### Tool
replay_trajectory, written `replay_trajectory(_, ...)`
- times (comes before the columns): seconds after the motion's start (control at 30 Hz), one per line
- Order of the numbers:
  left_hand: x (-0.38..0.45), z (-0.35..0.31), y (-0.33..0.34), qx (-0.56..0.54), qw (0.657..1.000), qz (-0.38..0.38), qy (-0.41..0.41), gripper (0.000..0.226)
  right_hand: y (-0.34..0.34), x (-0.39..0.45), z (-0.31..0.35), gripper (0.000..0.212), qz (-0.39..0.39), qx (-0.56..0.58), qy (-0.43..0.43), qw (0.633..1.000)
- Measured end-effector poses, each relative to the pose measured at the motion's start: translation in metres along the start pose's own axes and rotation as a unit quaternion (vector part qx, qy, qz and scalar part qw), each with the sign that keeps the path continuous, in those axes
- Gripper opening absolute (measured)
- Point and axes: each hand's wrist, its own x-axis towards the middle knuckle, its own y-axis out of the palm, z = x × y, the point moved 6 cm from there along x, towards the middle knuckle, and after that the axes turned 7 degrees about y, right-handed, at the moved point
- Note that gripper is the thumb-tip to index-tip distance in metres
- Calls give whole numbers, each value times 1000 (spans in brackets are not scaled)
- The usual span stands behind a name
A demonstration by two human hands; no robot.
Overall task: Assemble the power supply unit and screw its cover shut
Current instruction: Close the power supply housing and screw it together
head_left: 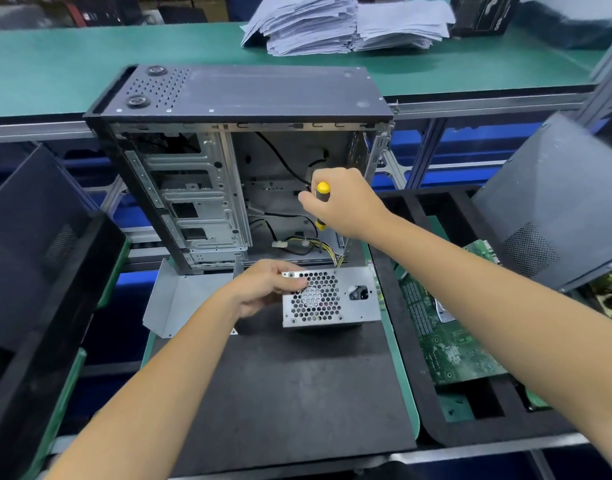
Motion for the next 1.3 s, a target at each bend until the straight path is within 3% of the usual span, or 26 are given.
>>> replay_trajectory(0.17, -13, 3, 13, 56, 990, 128, -25, 29, 36, 4, -25, 32, 183, -60, 31, 981)
replay_trajectory(0.37, -23, 13, 32, 167, 951, 257, -30, 32, 68, 4, -51, 22, 245, -122, 51, 960)
replay_trajectory(0.57, -5, -1, 20, 132, 968, 211, -29, 17, 37, 15, -71, 16, 247, -108, 115, 956)
replay_trajectory(0.77, 12, -7, 8, 84, 983, 159, -33, 40, 15, 2, -98, 23, 265, -143, 143, 943)
replay_trajectory(0.87, 15, -6, 11, 85, 977, 189, -50, 46, 18, -3, -105, 23, 275, -167, 136, 937)
replay_trajectory(1.0, 11, -3, 22, 99, 961, 253, -56, 19, 44, -5, -108, 17, 337, -147, 133, 920)
replay_trajectory(1.13, 8, 0, 23, 67, 960, 265, -60, 21, 87, -5, -105, 23, 393, -166, 79, 901)
replay_trajectory(1.3, 4, 3, 24, 90, 958, 264, -62, 18, 127, 6, -108, 16, 344, -245, -24, 906)
